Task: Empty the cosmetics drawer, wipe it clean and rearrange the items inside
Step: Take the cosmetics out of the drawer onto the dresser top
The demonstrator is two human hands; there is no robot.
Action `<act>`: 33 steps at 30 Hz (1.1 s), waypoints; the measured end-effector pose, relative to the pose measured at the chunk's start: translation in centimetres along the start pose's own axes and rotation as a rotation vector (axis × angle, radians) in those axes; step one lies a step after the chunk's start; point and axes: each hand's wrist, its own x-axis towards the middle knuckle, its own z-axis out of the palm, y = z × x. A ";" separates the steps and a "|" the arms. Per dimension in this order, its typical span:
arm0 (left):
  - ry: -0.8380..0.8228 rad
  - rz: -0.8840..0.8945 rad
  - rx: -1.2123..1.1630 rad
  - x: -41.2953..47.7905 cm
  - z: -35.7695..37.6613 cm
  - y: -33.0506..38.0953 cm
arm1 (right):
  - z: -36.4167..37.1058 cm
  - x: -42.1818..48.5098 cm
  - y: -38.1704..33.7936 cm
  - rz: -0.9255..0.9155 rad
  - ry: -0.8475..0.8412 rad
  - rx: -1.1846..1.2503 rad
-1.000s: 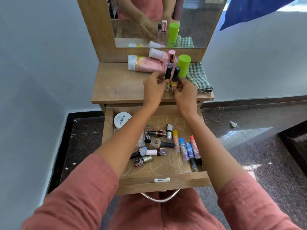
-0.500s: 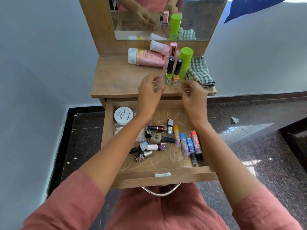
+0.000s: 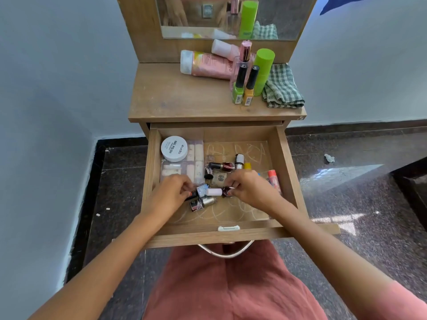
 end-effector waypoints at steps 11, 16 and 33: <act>-0.119 -0.120 0.062 -0.2 0.6 0.2 | 1.8 0.7 -2.0 -0.182 -0.034 -0.528; -0.013 -0.071 -0.031 -0.4 0.1 0.8 | 1.3 0.7 -1.1 -0.092 0.082 -0.320; 0.345 0.138 -0.425 -0.4 -6.9 5.8 | -6.0 1.2 -5.5 -0.096 0.465 0.232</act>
